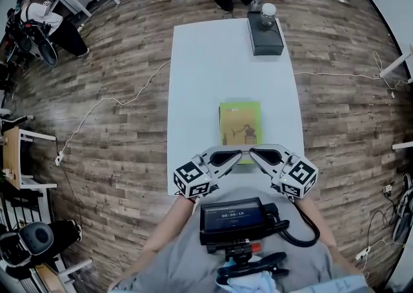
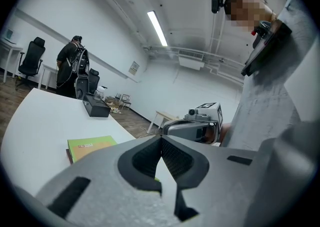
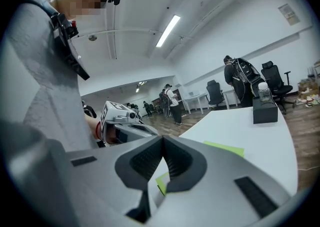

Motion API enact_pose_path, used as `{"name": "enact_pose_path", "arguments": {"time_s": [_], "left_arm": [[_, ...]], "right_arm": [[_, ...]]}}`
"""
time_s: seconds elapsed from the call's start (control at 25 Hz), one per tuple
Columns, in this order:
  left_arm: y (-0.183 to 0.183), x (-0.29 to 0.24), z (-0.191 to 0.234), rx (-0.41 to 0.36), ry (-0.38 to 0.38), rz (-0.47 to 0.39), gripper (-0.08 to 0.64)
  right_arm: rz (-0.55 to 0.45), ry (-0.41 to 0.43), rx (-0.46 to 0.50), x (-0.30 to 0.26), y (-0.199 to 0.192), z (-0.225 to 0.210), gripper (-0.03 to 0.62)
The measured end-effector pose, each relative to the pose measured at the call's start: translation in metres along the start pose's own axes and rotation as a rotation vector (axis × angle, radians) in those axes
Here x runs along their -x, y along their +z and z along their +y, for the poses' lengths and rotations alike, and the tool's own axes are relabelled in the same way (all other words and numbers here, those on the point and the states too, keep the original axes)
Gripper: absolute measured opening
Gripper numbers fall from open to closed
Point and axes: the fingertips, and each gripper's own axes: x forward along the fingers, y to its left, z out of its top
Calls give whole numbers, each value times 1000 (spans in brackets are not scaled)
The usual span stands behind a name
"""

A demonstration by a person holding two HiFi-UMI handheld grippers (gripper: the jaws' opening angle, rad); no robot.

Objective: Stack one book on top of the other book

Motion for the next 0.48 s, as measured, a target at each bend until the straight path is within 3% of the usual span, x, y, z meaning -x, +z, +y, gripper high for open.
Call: {"name": "enact_pose_path", "arguments": {"time_s": [0.48], "left_arm": [[-3, -2, 3, 15, 6, 0, 17]], "right_arm": [[3, -8, 3, -2, -3, -2, 28]]}}
